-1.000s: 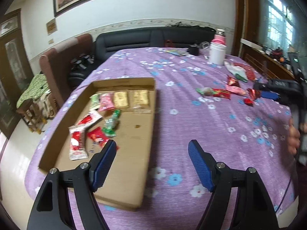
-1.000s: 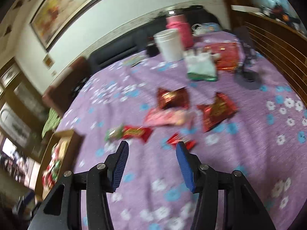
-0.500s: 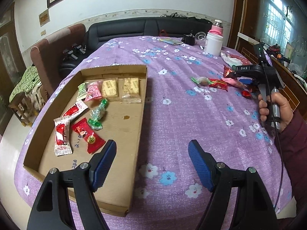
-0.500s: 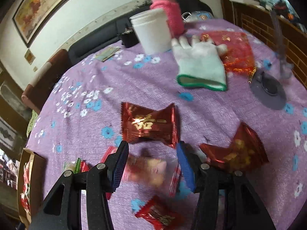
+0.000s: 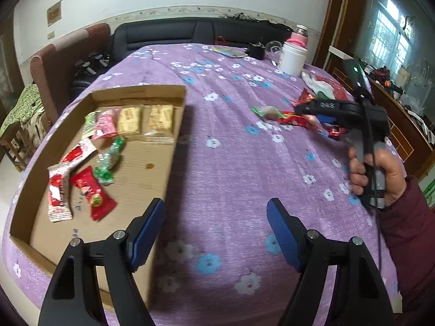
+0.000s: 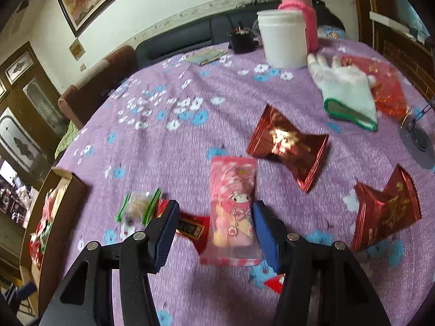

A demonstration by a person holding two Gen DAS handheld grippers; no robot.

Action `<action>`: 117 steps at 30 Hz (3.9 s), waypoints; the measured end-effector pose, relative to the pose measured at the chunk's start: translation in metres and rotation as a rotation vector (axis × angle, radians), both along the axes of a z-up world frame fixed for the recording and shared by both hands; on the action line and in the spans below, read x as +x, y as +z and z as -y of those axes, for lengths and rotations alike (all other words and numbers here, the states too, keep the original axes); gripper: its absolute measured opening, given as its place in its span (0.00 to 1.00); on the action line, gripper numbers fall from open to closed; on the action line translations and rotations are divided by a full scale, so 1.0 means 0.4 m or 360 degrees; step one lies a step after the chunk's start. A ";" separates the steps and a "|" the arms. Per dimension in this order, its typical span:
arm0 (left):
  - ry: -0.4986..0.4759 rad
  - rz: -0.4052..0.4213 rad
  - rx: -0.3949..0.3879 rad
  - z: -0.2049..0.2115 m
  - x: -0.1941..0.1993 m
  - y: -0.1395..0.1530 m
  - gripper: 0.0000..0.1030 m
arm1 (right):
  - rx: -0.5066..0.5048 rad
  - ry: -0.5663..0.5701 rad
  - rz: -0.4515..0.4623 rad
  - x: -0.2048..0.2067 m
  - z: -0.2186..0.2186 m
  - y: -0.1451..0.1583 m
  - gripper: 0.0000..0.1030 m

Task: Organize snacks
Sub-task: 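Grasp the clear green-tied candy with the left tool while the right tool grasps the pink packet, then carry both snacks into the cardboard box and open both tools, then move both tools back toward the red wrapped candies on the table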

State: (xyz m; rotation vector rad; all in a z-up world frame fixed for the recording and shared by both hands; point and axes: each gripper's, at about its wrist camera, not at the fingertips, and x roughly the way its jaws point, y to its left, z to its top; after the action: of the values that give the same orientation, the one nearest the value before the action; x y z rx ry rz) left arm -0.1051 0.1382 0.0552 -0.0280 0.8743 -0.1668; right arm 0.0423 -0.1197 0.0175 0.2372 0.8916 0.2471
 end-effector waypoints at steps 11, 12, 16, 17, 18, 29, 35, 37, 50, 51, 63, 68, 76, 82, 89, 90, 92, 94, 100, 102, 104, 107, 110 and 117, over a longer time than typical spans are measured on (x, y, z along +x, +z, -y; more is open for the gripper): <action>-0.0135 -0.0027 -0.0008 0.137 0.176 0.010 0.74 | 0.0071 -0.0110 -0.0075 -0.025 0.075 0.008 0.28; -0.0145 -0.0036 -0.0002 0.148 0.197 0.006 0.74 | 0.0077 -0.0117 -0.0080 -0.022 0.080 0.008 0.28; -0.0160 -0.0137 -0.0092 0.174 0.326 -0.025 0.74 | 0.0114 -0.0110 -0.0109 -0.011 0.100 -0.003 0.28; -0.0147 -0.0147 -0.0111 0.176 0.346 -0.030 0.74 | 0.0125 -0.0106 -0.0115 -0.008 0.102 -0.005 0.29; -0.0128 -0.0159 -0.0129 0.176 0.372 -0.036 0.74 | 0.0138 -0.0104 -0.0120 -0.005 0.105 -0.006 0.29; -0.0138 -0.0187 0.0031 0.248 0.501 -0.105 0.55 | 0.0163 -0.0115 -0.0135 0.009 0.108 -0.007 0.29; -0.0148 -0.0140 0.0086 0.254 0.485 -0.099 0.20 | 0.0118 -0.0124 -0.0084 0.000 0.099 0.002 0.28; -0.0133 -0.0113 0.0075 0.241 0.469 -0.088 0.20 | 0.0132 -0.0124 -0.0046 -0.006 0.101 0.015 0.28; -0.0093 0.0057 -0.0096 0.127 0.262 0.041 0.20 | 0.0335 0.0014 0.0099 -0.041 0.090 0.057 0.28; -0.0084 0.0057 -0.0113 0.112 0.246 0.047 0.20 | 0.0336 0.0041 0.0096 -0.041 0.083 0.056 0.28; 0.0465 0.0034 -0.0126 -0.258 0.039 0.034 0.20 | 0.0196 0.0200 0.0078 -0.076 -0.028 0.033 0.28; 0.0619 -0.0026 -0.0140 -0.387 -0.004 0.004 0.20 | 0.0132 0.0253 0.0060 -0.121 -0.101 0.037 0.28; 0.0692 -0.0102 -0.0196 -0.485 -0.008 -0.044 0.20 | 0.0204 0.0565 0.0037 -0.234 -0.323 0.083 0.29; 0.0664 -0.0094 -0.0212 -0.490 -0.010 -0.050 0.35 | 0.0168 0.0738 -0.0003 -0.251 -0.488 0.101 0.29; 0.0600 -0.0005 -0.0232 -0.483 -0.043 -0.018 0.76 | 0.0056 0.0775 -0.0024 -0.248 -0.624 0.098 0.29; 0.0598 0.0008 -0.0247 -0.487 -0.050 -0.013 0.76 | 0.0037 0.0774 -0.0030 -0.243 -0.643 0.095 0.29; 0.0604 0.0029 -0.0275 -0.496 -0.065 -0.003 0.76 | 0.0000 0.0773 -0.0031 -0.237 -0.676 0.089 0.30; 0.0613 0.0053 -0.0311 -0.510 -0.084 0.007 0.76 | -0.0058 0.0760 -0.0016 -0.229 -0.704 0.084 0.30; 0.0651 0.0060 -0.0369 -0.542 -0.109 0.014 0.77 | -0.0220 0.0759 0.0077 -0.247 -0.738 0.081 0.47; 0.0672 0.0063 -0.0368 -0.547 -0.115 0.015 0.77 | -0.0219 0.0747 0.0116 -0.255 -0.727 0.089 0.54; 0.0683 0.0072 -0.0368 -0.548 -0.121 0.017 0.77 | -0.0214 0.0738 0.0125 -0.258 -0.715 0.094 0.54; 0.0683 0.0070 -0.0360 -0.534 -0.124 0.020 0.77 | -0.0204 0.0709 0.0139 -0.265 -0.681 0.102 0.55; 0.0659 0.0071 -0.0322 -0.502 -0.121 0.029 0.77 | -0.0188 0.0667 0.0156 -0.272 -0.636 0.110 0.55; 0.0645 0.0159 0.0109 -0.359 -0.124 0.072 0.79 | -0.0193 0.0578 0.0186 -0.309 -0.530 0.106 0.63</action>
State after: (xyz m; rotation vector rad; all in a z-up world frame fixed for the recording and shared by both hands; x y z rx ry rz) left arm -0.1547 0.2819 0.0839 -0.1310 0.7576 0.2393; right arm -0.0812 0.0922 0.0601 -0.0541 0.8266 0.5364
